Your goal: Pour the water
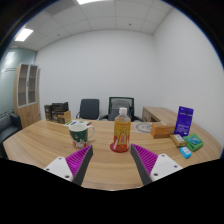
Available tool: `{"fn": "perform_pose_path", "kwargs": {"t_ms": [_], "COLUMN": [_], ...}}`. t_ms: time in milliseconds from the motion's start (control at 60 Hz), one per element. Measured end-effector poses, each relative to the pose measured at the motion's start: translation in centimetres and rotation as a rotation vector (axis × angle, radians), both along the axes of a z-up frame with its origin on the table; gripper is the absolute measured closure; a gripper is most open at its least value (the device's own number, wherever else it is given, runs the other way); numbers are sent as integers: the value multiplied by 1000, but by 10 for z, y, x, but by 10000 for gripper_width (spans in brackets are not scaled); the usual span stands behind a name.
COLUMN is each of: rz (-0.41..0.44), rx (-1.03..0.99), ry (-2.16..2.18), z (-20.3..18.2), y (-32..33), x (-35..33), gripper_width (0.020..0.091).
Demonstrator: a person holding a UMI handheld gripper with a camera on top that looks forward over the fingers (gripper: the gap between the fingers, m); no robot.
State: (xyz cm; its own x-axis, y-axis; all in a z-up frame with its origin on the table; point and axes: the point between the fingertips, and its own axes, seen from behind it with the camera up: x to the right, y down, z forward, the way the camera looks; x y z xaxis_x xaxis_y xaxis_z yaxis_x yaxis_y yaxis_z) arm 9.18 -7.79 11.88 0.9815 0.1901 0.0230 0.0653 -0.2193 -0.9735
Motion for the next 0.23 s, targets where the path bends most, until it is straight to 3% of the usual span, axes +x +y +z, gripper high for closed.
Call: {"fn": "perform_pose_path", "kwargs": {"t_ms": [233], "rz": [44], "rx": [-37], "ry": [-16], "z": [-22], "y": [-35], "x": [-12], "gripper_width": [268]}}
